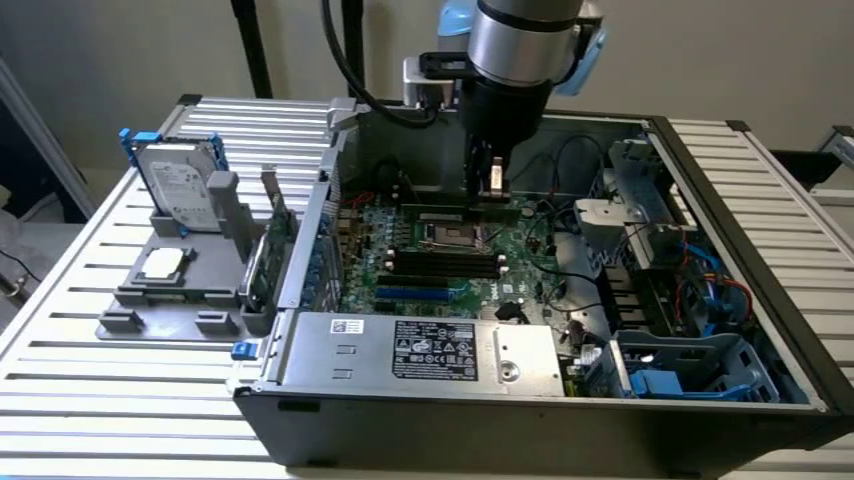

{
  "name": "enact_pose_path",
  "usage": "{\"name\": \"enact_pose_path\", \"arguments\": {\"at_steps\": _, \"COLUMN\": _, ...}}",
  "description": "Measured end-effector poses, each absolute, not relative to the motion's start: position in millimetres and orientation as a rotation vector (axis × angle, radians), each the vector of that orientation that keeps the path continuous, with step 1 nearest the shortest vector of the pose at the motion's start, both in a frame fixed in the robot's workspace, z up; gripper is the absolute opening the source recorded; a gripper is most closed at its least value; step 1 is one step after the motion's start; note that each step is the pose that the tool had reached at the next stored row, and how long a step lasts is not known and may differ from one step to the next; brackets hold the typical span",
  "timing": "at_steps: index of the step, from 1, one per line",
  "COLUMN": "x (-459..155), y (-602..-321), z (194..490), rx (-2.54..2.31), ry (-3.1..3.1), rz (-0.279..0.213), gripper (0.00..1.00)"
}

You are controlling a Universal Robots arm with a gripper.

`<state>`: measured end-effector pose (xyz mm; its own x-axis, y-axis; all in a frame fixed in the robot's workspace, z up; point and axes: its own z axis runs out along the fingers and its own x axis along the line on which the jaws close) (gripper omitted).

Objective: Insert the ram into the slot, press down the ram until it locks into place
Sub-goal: 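Insert the ram into the slot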

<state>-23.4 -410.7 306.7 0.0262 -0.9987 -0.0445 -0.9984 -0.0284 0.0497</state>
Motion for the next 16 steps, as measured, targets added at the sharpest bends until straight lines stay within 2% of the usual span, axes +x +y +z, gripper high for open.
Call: {"name": "enact_pose_path", "arguments": {"at_steps": 16, "x": -23.4, "y": -411.3, "z": 277.7, "rx": 2.233, "ry": -2.202, "rz": -0.104, "gripper": 0.14}}
